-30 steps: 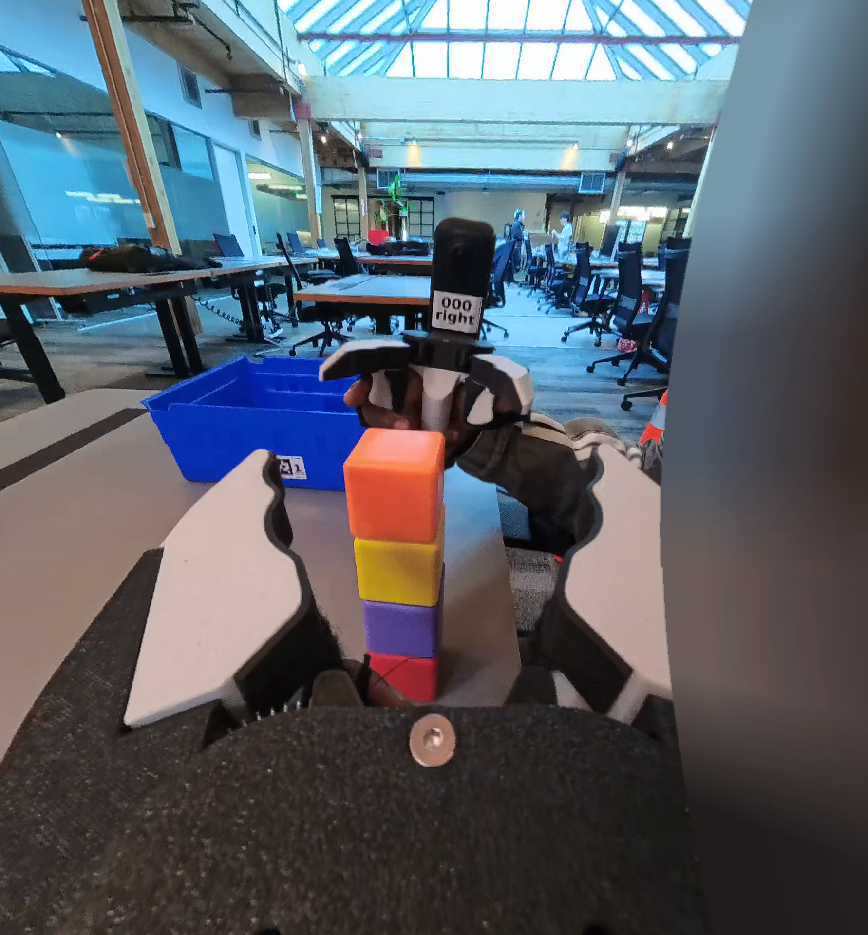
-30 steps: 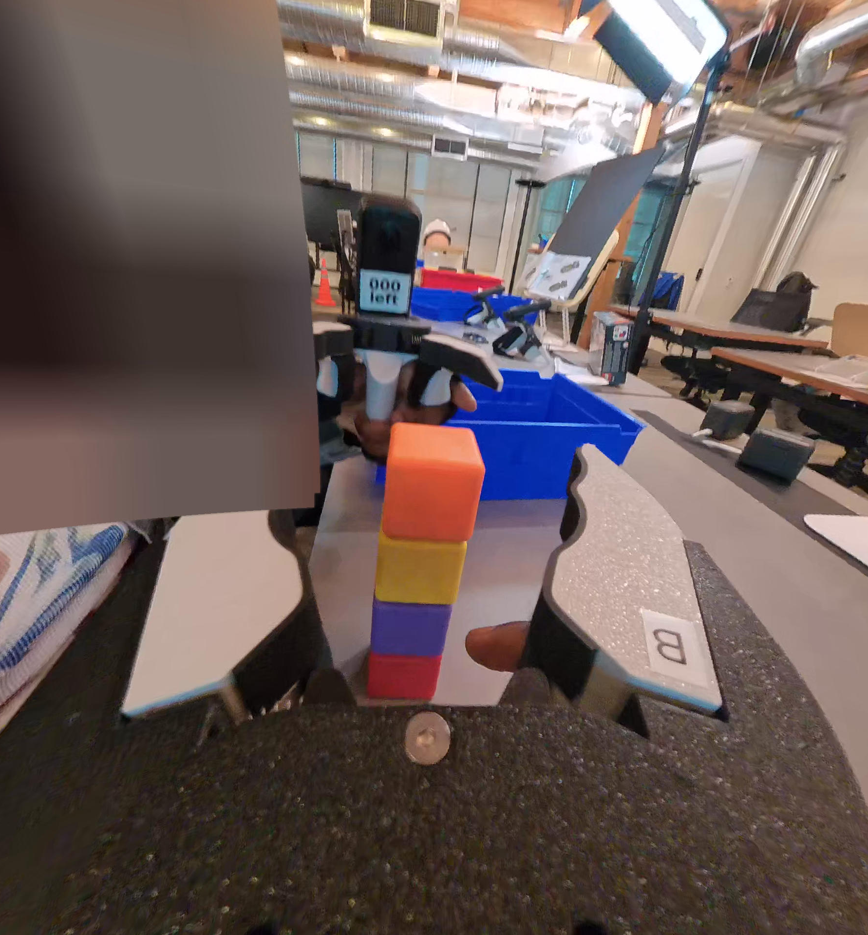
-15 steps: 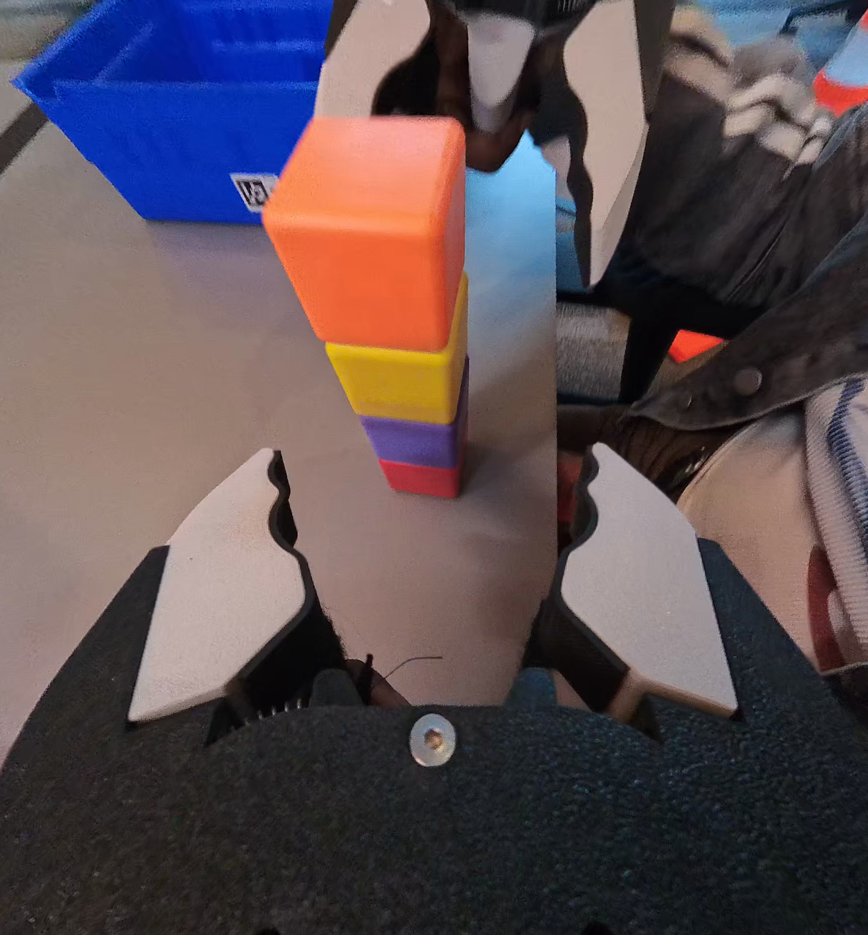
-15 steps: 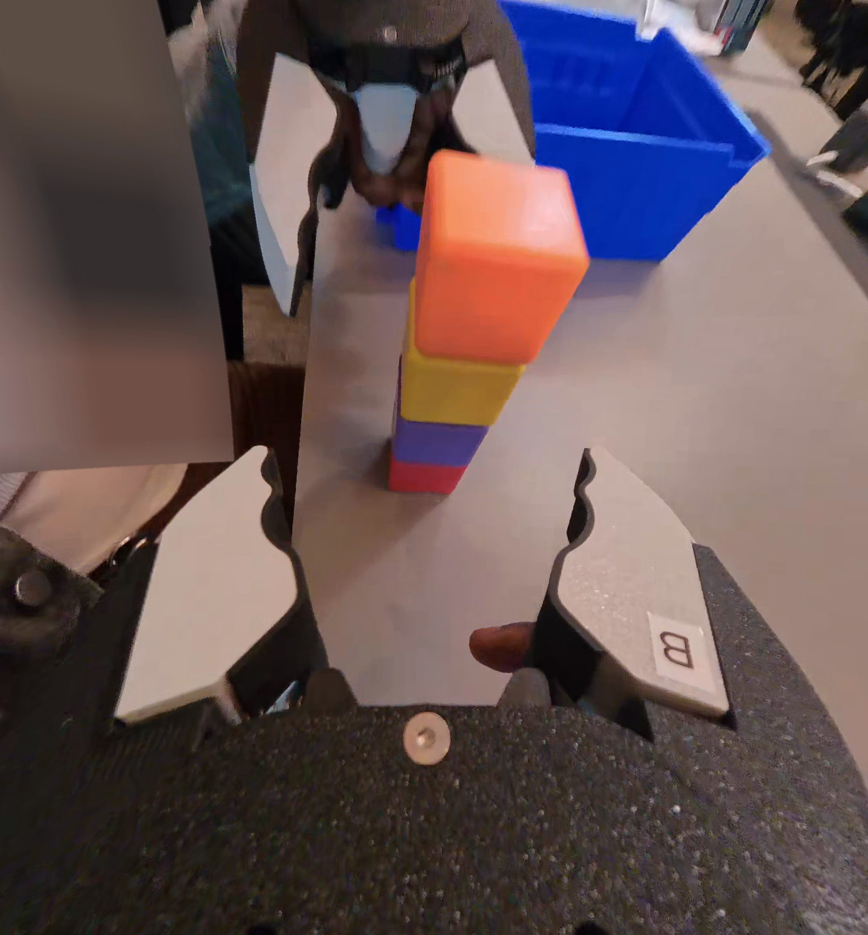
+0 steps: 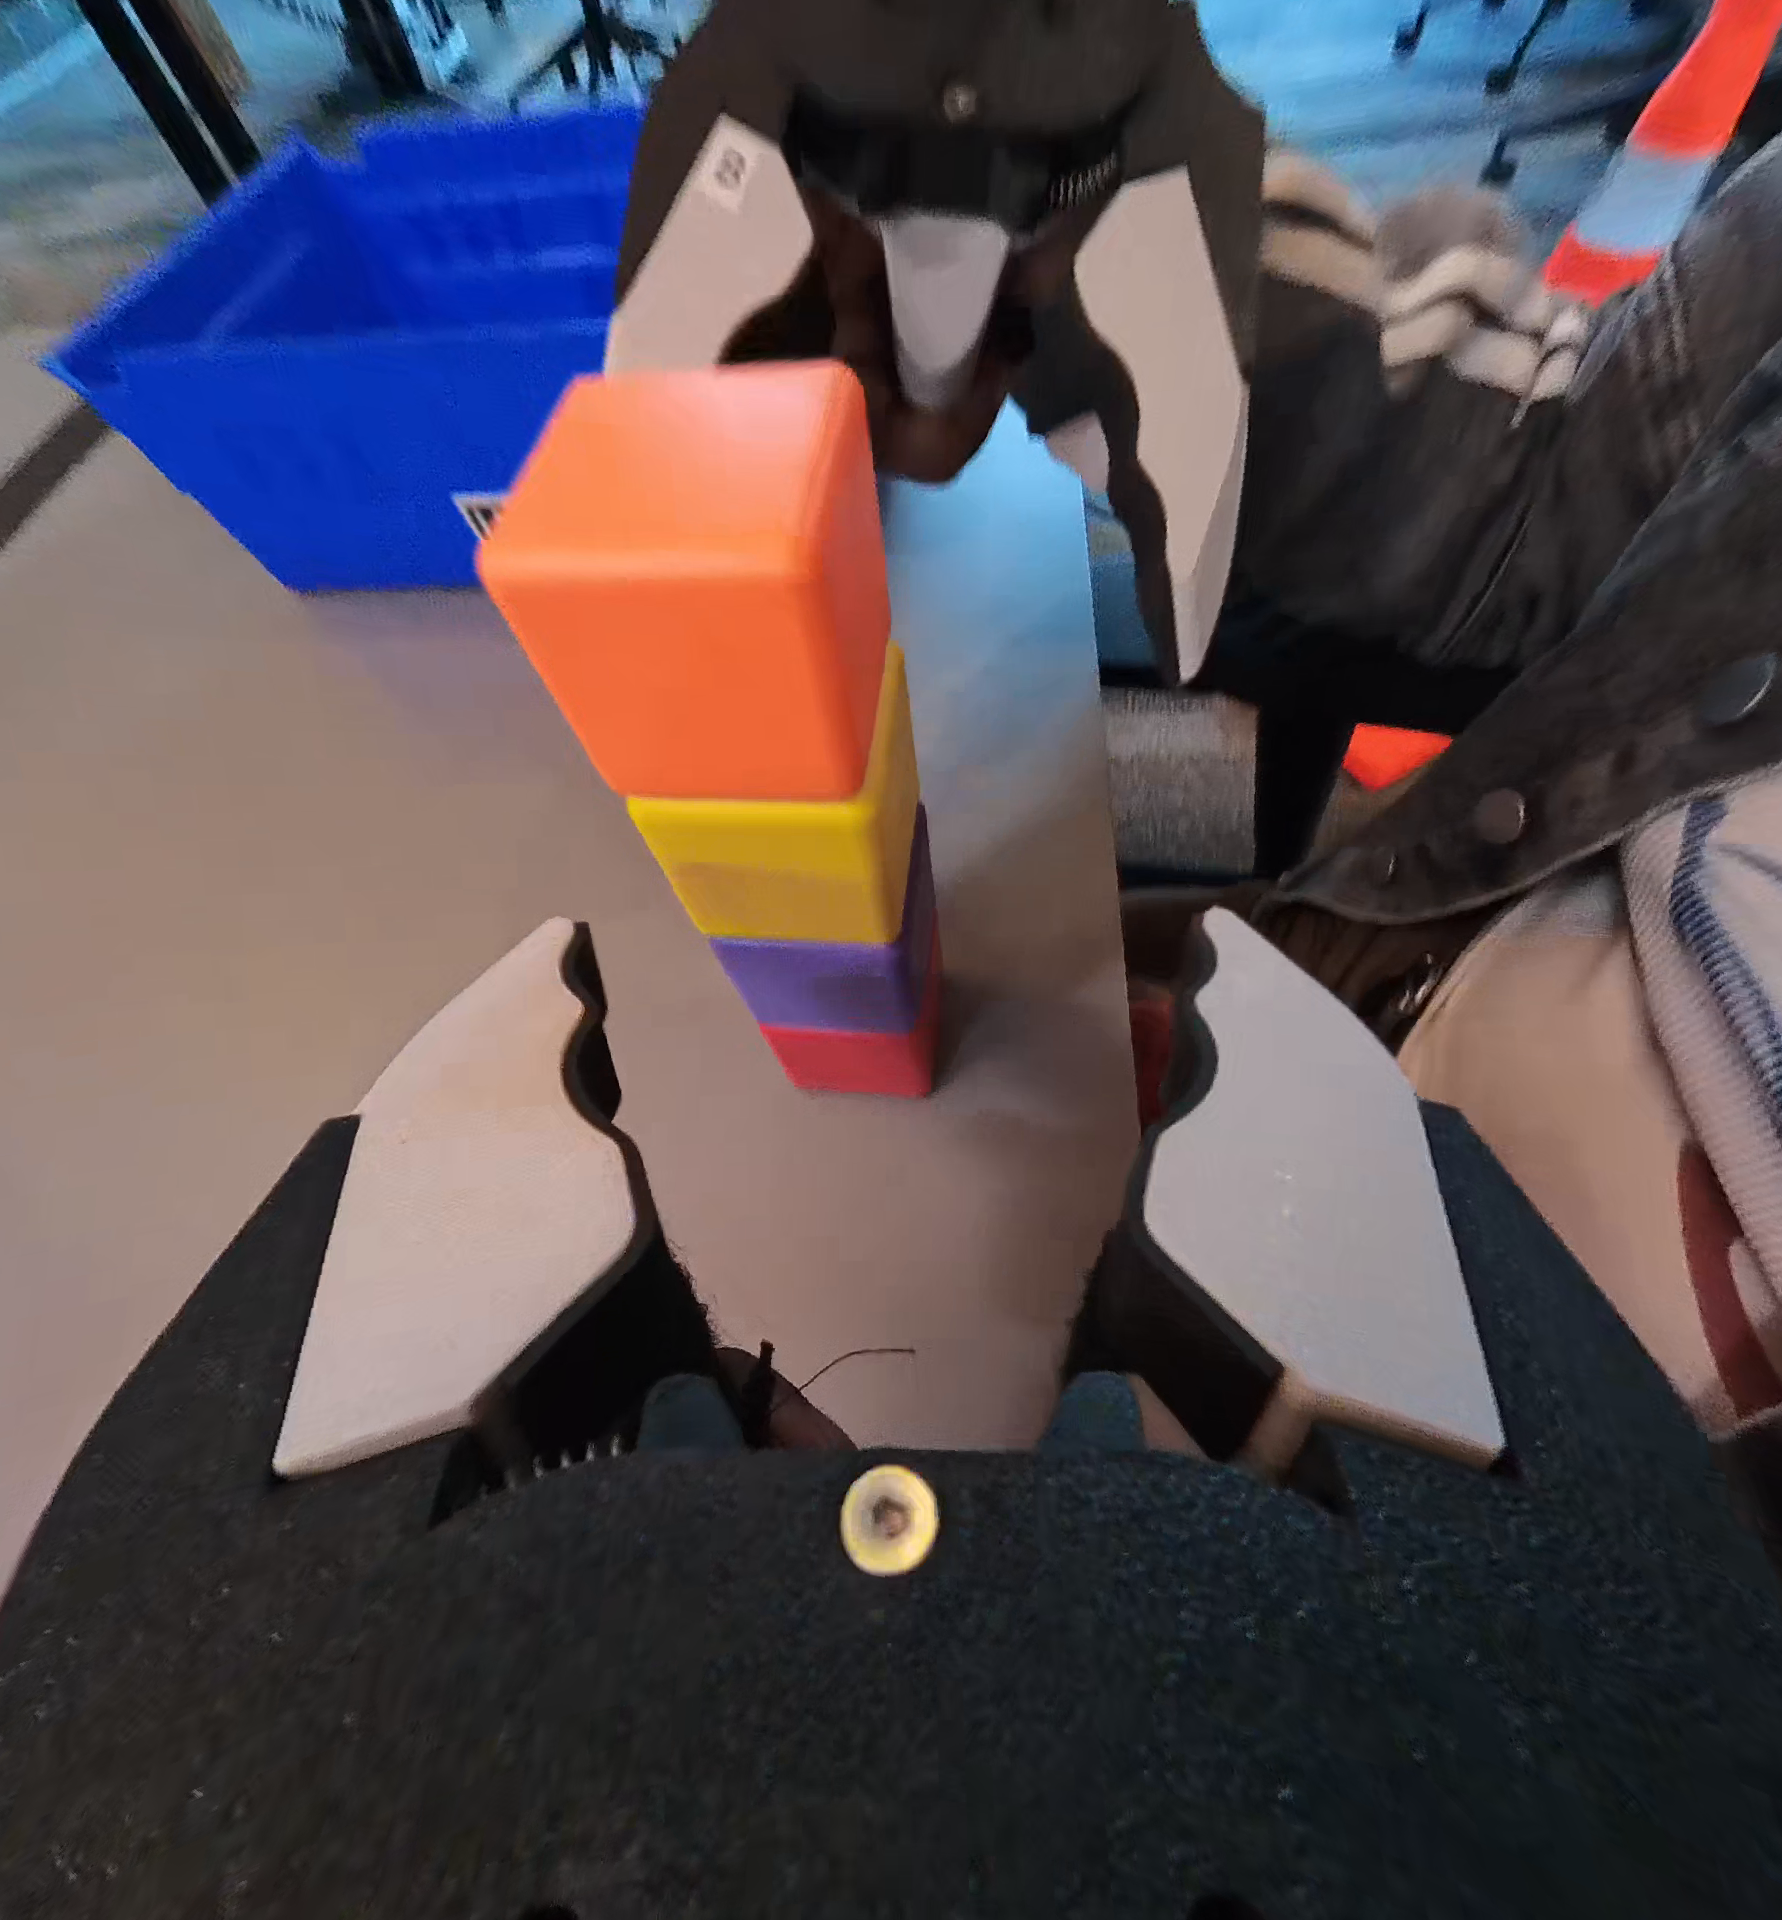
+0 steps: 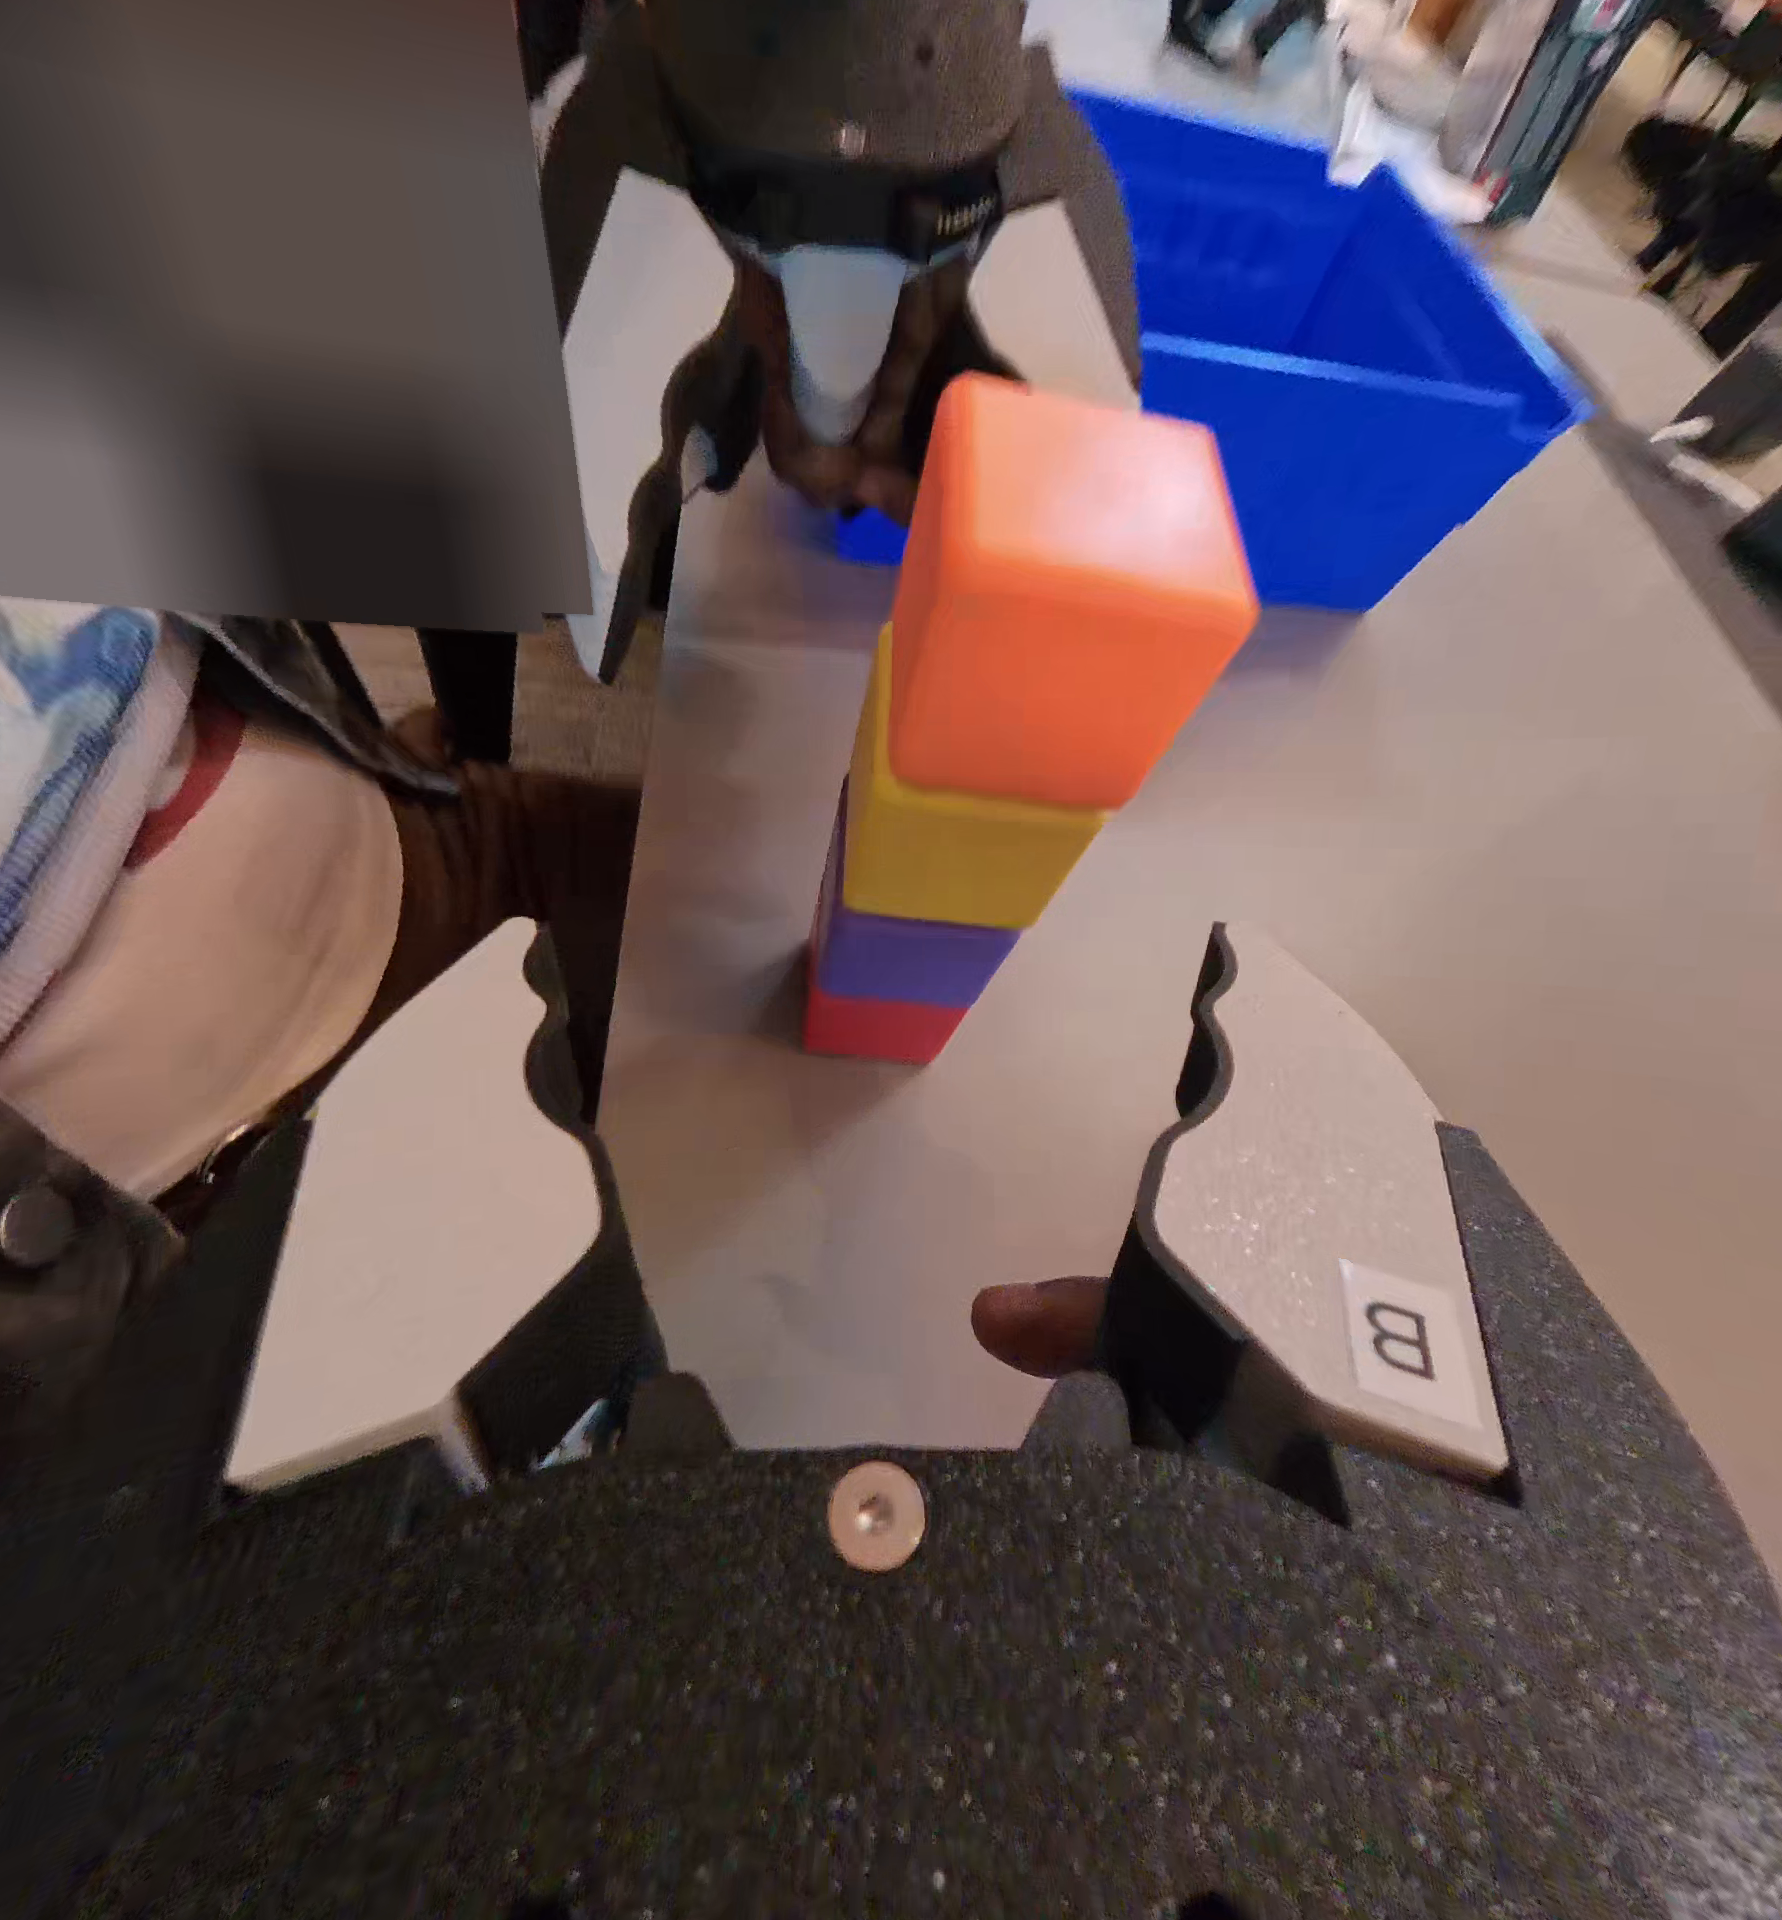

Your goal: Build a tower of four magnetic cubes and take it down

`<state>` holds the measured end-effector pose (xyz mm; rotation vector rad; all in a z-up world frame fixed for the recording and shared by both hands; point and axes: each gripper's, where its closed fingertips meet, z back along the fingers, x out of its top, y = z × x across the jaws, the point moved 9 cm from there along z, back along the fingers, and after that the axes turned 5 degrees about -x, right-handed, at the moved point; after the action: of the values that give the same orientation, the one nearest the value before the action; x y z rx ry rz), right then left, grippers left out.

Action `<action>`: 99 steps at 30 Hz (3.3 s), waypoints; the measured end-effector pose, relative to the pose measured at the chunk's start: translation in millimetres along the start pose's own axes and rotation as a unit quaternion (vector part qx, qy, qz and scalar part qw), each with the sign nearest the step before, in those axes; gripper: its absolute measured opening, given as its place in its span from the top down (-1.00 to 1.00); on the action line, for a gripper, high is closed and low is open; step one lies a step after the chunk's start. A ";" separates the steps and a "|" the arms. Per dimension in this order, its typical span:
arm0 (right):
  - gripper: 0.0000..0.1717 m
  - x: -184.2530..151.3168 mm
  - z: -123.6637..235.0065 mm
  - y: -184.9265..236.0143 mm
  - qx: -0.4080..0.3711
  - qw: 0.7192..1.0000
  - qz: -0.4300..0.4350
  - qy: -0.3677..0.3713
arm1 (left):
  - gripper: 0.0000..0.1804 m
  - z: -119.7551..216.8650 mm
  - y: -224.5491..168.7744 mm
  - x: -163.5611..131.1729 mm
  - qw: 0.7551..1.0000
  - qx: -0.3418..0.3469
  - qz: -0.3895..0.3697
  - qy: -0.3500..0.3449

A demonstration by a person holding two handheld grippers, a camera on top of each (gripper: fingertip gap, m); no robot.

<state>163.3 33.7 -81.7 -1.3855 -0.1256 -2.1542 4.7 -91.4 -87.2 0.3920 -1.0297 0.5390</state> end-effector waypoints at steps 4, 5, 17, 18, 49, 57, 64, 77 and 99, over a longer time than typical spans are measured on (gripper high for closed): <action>-0.32 9.2 7.8 -5.8 -0.016 0.996 -0.014 -0.090 | -0.16 7.5 4.0 8.7 0.994 -0.001 0.008 -0.110; -0.33 11.6 10.4 -7.2 -0.014 0.993 -0.022 -0.118 | -0.19 10.0 5.6 11.6 0.988 -0.002 0.015 -0.155; -0.09 19.6 4.1 -16.2 -0.039 0.966 -0.083 -0.240 | -0.20 -8.5 16.3 4.3 0.970 -0.017 0.093 -0.224; -0.05 19.2 0.6 -16.9 -0.041 0.966 -0.090 -0.240 | -0.18 -14.0 16.5 1.9 0.973 -0.015 0.096 -0.211; 0.46 -15.6 138.7 -134.3 -0.425 0.868 -0.258 0.013 | 0.44 -36.0 15.8 -9.7 0.984 0.013 0.059 -0.168; 0.46 -102.6 125.0 -211.6 -0.421 0.776 -0.393 0.258 | 0.44 -36.2 16.1 -9.6 0.984 0.012 0.058 -0.167; 0.45 -136.9 101.3 -243.8 -0.379 0.728 -0.456 0.345 | 0.44 -36.3 16.5 -9.8 0.984 0.010 0.057 -0.167; 0.40 -155.5 89.5 -257.0 -0.394 0.708 -0.477 0.341 | 0.44 -36.5 16.5 -9.6 0.985 0.010 0.055 -0.165; 0.20 51.1 43.5 -64.6 -0.024 0.988 -0.091 -0.124 | 0.04 -44.9 12.4 -16.9 0.996 0.003 0.061 -0.070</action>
<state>150.3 82.7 -3.6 -1.7266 -0.3075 -2.1329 21.8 -61.0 -122.3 0.3779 -1.1934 0.6301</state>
